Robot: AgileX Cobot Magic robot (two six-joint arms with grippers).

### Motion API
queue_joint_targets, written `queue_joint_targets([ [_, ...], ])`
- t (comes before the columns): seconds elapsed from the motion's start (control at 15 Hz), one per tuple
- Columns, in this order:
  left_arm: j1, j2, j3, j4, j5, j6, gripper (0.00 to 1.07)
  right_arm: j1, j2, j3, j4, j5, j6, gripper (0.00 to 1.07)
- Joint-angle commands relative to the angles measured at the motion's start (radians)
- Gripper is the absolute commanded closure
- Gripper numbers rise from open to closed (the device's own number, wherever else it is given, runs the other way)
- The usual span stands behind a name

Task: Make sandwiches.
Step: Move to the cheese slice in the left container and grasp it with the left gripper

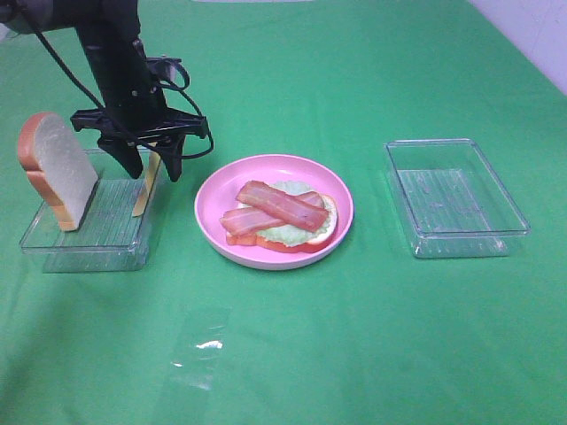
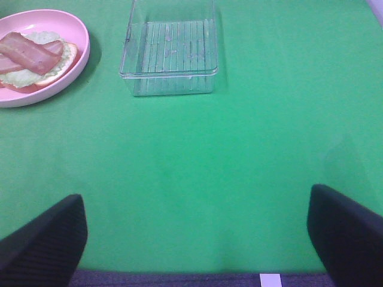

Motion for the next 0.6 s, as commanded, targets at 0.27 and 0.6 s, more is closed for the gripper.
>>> queue_joint_targets([
  [0.27, -0.002, 0.003, -0.003, 0.0, 0.035, -0.012, 1.03, 0.0, -0.031, 0.001, 0.002, -0.002, 0.004, 0.12],
  [0.6, -0.002, 0.003, -0.003, 0.0, 0.036, -0.01, 1.07, 0.0, -0.031, 0.001, 0.002, -0.002, 0.004, 0.12],
])
